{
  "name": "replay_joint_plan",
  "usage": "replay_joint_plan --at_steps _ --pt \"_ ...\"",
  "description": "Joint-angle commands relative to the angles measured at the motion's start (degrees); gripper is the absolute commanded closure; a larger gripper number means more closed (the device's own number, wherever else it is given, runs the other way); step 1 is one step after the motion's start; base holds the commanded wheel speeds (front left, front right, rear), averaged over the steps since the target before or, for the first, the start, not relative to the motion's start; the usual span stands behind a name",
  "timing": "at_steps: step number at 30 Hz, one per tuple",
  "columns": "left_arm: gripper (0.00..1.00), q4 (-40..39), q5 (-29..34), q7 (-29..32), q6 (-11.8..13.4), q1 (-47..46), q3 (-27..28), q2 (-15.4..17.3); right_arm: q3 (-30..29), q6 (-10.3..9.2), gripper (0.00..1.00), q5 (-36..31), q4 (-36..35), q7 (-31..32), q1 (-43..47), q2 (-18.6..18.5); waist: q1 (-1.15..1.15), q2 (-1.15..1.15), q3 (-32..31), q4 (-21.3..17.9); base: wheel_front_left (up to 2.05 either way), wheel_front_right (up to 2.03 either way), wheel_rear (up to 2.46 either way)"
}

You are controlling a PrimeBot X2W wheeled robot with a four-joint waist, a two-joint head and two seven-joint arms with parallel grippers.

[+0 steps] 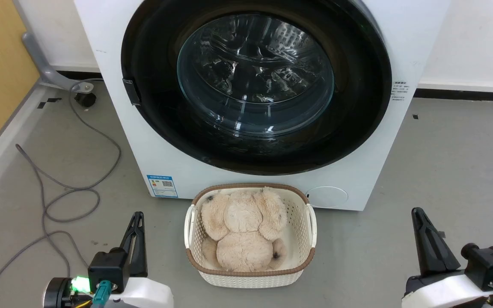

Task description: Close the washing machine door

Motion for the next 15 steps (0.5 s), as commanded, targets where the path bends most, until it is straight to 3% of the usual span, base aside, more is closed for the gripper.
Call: replay_joint_plan --at_steps 1,15 --pt "1.00 -0.27 0.08 0.29 -0.33 -0.47 0.19 -0.19 0.11 -0.02 1.00 -0.87 -0.30 0.33 -0.60 0.14 0.00 0.00 0.00 -0.02 0.00 0.00 0.00" --pt "1.00 -0.63 0.10 1.93 -1.22 -0.61 0.81 -0.33 0.45 -0.03 1.00 -2.05 -0.42 1.98 -0.83 0.18 0.00 0.00 0.01 -0.24 0.00 0.00 0.00"
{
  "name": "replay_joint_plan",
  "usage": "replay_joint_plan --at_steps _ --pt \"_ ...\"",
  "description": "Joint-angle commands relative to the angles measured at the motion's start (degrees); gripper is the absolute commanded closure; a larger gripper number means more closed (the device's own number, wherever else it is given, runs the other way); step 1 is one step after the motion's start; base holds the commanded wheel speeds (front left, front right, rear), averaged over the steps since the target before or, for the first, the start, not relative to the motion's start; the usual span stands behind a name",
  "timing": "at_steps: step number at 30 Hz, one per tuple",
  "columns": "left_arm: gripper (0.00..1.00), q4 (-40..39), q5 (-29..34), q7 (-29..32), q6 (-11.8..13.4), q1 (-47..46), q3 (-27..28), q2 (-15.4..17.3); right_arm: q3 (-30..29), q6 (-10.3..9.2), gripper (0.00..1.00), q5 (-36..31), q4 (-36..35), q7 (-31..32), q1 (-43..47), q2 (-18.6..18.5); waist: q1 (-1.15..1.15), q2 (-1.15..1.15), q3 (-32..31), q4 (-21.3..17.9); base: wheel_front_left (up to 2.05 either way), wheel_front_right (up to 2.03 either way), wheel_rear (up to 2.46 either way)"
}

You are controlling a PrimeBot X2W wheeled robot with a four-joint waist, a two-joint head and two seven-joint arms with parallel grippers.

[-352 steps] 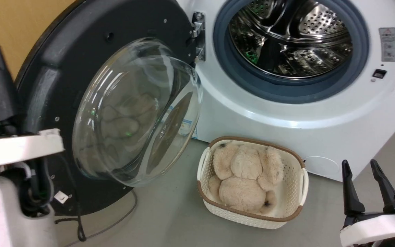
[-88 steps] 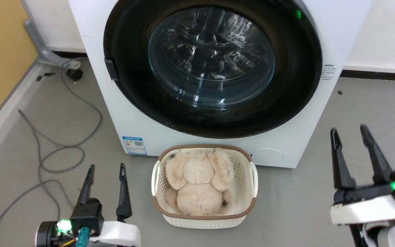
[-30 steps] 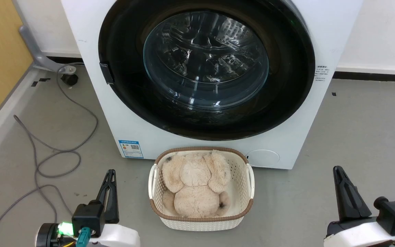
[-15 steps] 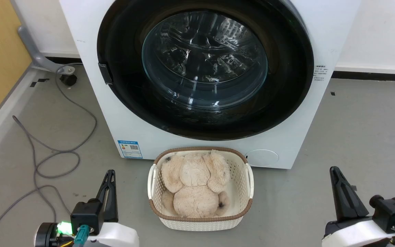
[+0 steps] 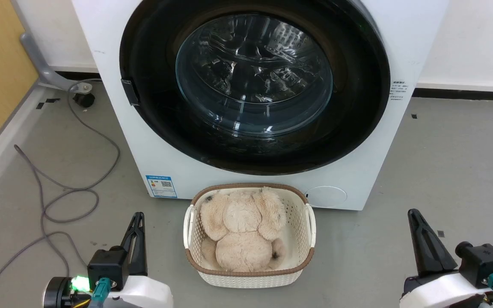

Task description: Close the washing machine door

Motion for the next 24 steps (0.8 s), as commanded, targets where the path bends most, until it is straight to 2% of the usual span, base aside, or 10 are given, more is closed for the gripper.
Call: replay_joint_plan --at_steps 1,24 --pt "1.00 -0.34 0.10 0.40 -0.33 -0.60 0.28 -0.05 0.15 -0.03 1.00 -0.58 -0.31 0.40 -0.77 0.18 0.00 0.00 0.00 -0.03 0.00 0.00 0.00" --pt "1.00 -0.93 0.13 3.10 -1.78 -0.82 1.29 -0.27 0.71 -0.04 1.00 -2.52 -0.52 3.11 -1.15 0.24 0.00 0.00 0.01 -0.38 0.00 0.00 0.00"
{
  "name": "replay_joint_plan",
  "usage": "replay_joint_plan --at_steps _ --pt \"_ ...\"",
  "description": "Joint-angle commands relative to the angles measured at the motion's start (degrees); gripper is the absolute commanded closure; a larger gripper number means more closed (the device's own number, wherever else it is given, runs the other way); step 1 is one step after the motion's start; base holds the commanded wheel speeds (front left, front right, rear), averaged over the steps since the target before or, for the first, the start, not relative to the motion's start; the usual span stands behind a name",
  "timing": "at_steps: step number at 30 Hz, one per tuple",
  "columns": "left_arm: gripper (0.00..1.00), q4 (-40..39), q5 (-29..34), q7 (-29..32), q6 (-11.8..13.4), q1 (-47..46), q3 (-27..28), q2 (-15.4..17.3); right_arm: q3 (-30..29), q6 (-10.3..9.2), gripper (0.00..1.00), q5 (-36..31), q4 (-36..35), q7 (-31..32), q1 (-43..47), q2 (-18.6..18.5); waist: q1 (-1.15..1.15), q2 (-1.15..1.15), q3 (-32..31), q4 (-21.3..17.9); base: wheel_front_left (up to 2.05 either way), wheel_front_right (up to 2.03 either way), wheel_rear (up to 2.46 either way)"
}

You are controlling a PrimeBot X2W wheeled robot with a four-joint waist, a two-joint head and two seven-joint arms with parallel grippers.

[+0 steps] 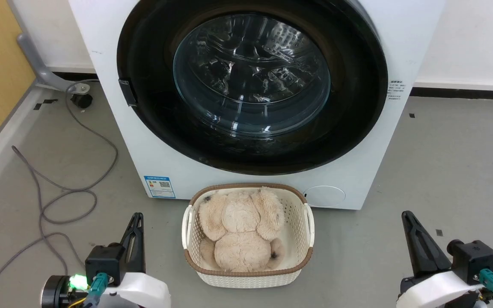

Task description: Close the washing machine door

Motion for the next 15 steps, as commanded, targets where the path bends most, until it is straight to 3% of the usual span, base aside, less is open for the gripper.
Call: replay_joint_plan --at_steps 1,15 --pt "1.00 -0.31 0.12 0.42 -0.23 -0.72 0.18 -0.04 0.13 -0.04 1.00 -0.66 -0.34 0.19 -0.94 0.24 0.00 0.00 0.00 -0.01 0.00 0.00 0.00" --pt "1.00 -0.67 0.14 2.06 -1.12 -0.85 0.80 -0.17 0.48 -0.05 1.00 -1.85 -0.47 1.84 -1.18 0.27 0.00 0.00 0.01 -0.23 0.00 0.00 0.00"
